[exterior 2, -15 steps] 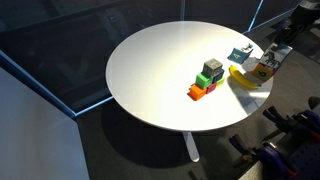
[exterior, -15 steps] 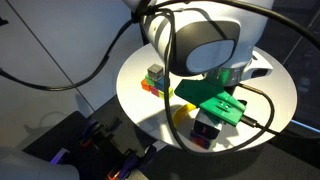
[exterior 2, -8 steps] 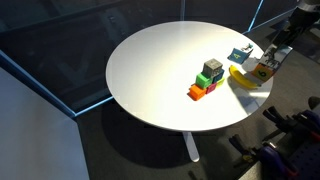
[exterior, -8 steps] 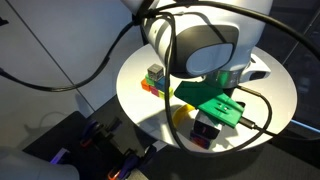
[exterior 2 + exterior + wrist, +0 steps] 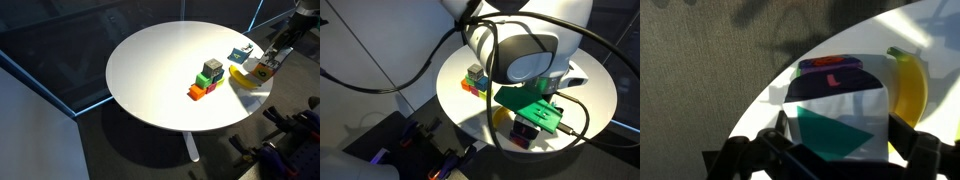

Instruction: Pick up the top soft block with the number one on it and place it on the table

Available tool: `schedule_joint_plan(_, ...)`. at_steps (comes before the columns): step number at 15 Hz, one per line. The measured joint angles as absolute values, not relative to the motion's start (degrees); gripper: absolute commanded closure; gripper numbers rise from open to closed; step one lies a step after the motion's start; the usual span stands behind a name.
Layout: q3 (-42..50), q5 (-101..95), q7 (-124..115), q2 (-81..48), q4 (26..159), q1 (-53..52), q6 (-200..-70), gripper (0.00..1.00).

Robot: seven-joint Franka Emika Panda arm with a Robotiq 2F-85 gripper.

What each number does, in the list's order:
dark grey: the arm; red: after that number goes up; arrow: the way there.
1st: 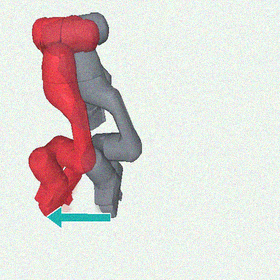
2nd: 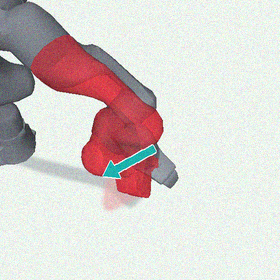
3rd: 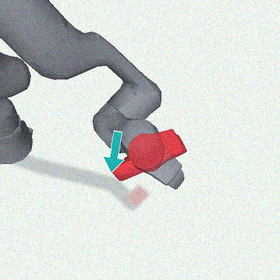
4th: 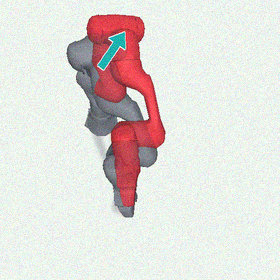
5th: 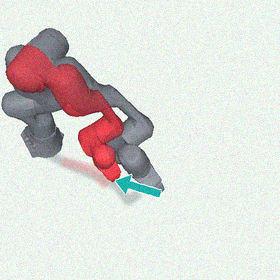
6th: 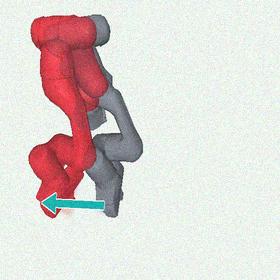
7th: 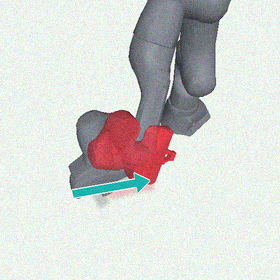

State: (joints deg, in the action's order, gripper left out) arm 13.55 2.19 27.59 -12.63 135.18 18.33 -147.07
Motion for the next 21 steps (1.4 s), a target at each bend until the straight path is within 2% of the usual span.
schedule_joint_plan(1,13.6,2.0,27.6,-12.9,135.2,18.4,-147.2,0.32)
schedule_joint_plan(4,13.7,1.4,27.6,-13.0,135.0,18.4,-147.5,0.55)
schedule_joint_plan(9,13.7,-1.0,26.5,-12.7,134.9,18.4,-147.5,0.86)
schedule_joint_plan(13,13.7,-2.5,25.4,-11.5,134.9,17.9,-147.4,0.95)
schedule_joint_plan(14,13.7,-2.8,24.9,-11.0,134.9,17.6,-147.3,0.93)
schedule_joint_plan(21,12.3,-3.2,20.8,-8.0,134.9,13.5,-146.0,0.94)
